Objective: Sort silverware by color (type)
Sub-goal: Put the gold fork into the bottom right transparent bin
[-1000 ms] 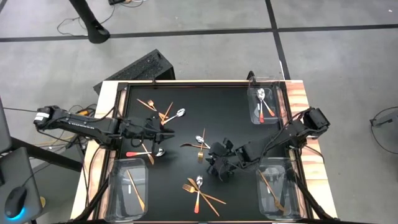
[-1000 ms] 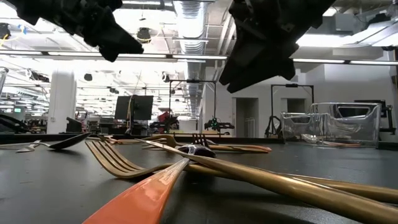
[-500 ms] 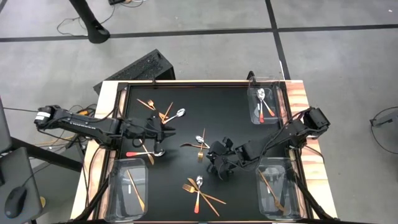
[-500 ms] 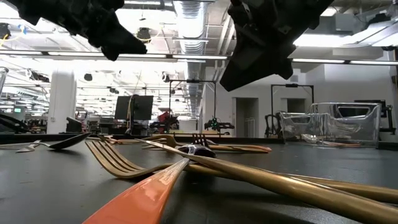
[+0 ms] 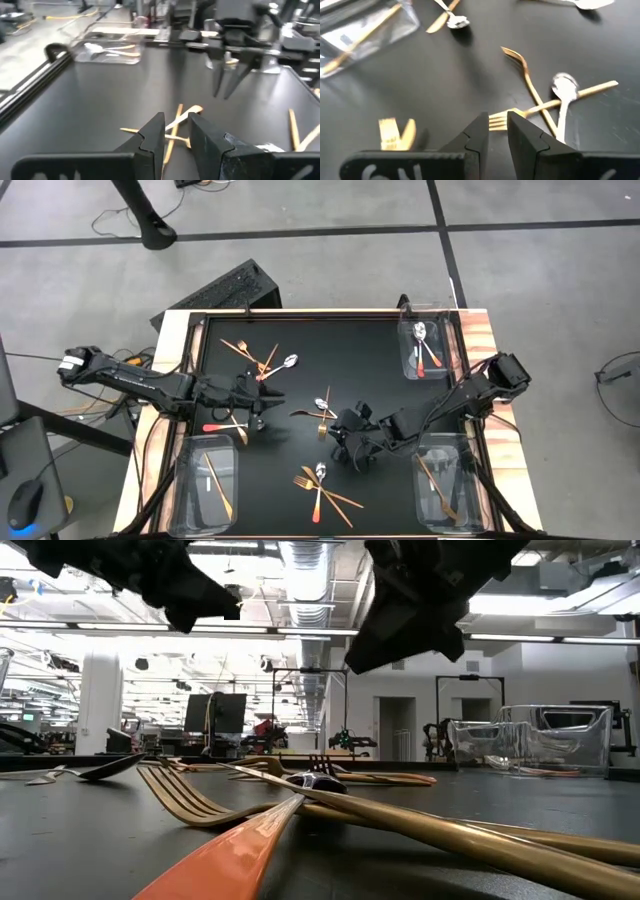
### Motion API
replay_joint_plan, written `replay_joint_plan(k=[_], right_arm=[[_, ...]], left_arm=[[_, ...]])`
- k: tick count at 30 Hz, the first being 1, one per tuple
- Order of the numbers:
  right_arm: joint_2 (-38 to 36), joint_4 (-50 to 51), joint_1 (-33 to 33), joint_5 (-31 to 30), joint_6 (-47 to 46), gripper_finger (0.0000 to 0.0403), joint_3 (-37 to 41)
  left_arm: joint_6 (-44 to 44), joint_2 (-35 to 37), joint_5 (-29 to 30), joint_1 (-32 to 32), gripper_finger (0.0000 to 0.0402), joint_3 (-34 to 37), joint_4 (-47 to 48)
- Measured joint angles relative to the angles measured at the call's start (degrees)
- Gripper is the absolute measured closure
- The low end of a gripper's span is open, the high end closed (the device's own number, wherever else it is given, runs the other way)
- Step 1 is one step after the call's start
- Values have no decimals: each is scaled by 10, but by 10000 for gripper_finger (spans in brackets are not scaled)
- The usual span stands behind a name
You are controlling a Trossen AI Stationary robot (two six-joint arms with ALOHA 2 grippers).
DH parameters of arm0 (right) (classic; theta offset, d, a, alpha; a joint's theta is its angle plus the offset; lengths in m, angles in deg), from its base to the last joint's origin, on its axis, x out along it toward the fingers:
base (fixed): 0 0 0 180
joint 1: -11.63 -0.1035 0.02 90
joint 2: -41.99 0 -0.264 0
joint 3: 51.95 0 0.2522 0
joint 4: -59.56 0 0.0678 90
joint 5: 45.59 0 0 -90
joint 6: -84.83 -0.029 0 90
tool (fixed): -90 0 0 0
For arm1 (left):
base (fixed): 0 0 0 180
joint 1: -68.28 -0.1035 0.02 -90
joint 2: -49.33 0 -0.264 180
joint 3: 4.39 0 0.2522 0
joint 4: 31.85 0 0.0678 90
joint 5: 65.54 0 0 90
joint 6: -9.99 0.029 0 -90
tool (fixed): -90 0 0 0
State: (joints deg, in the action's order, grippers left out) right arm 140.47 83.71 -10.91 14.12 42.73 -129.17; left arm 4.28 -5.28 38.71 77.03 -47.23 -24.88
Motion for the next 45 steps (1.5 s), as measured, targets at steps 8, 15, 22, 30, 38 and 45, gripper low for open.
replay_joint_plan(k=[8, 15, 22, 30, 38, 45], right_arm=[[-8, -6, -19, 2, -12, 313, -2], [-5, -27, -35, 2, -21, 313, -26], [-15, -18, -53, -31, 50, 313, -67], [-9, 2, -59, -54, 0, 312, -69], [-7, 15, -88, -64, -63, 312, -69], [34, 5, -111, -100, -119, 312, -68]], left_arm=[[32, -19, 39, 75, 329, 0, -44], [40, -6, 85, 133, 329, 0, -45], [35, 44, 144, 176, 329, 0, -34], [-14, 20, 163, 203, 368, 0, -13], [-50, -9, 126, 224, 399, 0, 0], [-82, -18, 155, 274, 401, 0, 1]])
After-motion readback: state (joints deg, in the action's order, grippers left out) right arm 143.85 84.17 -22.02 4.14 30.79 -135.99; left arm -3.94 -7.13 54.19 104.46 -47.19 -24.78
